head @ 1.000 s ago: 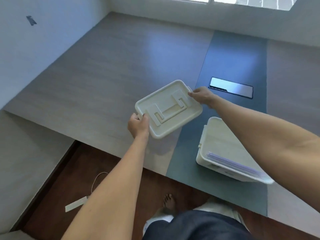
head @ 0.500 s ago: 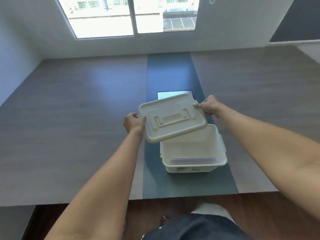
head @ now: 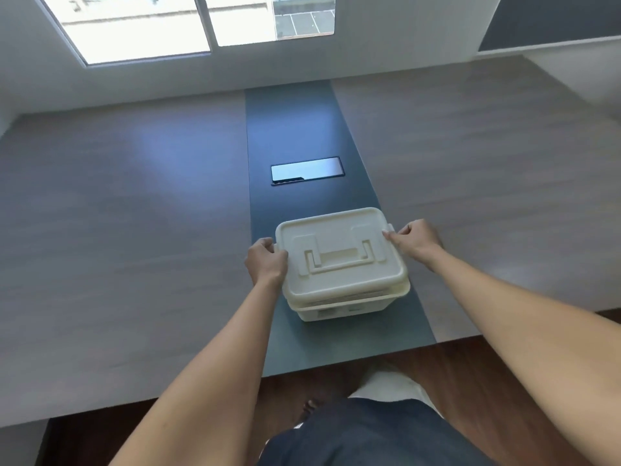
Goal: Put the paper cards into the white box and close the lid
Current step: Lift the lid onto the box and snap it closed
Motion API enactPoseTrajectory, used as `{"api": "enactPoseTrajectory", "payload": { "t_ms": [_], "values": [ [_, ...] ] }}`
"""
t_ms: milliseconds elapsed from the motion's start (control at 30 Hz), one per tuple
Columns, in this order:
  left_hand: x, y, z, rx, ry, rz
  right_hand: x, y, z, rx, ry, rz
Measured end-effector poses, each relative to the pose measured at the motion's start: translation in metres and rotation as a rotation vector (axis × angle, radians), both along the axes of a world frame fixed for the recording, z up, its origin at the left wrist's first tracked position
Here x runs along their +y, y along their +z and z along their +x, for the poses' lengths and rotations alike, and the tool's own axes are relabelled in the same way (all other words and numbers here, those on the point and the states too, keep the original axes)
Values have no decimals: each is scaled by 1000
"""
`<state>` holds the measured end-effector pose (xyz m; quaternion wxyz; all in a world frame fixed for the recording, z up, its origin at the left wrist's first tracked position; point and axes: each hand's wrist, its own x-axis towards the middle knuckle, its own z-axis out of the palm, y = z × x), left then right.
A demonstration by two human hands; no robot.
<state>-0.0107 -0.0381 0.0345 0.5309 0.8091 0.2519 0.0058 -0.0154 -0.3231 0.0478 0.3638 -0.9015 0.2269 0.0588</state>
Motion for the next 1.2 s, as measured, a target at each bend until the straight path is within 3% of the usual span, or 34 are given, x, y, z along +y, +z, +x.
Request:
{"api": "enactPoseTrajectory", "payload": {
  "t_ms": [167, 533, 800, 1100, 1200],
  "values": [
    [-31, -30, -20, 53, -44, -37, -30, -25, -31, 28, -43, 11],
    [-14, -35, -27, 22, -135, -177, -29, -38, -37, -17, -140, 215],
    [-2, -40, -32, 25, -184, -172, -27, -46, -43, -64, -129, 294],
    [0, -47, -35, 31, -168, -193, -27, -56, -42, -67, -128, 393],
    [-4, -48, -36, 113, -124, -272, -27, -54, -33, 9, -146, 532]
  ]
}}
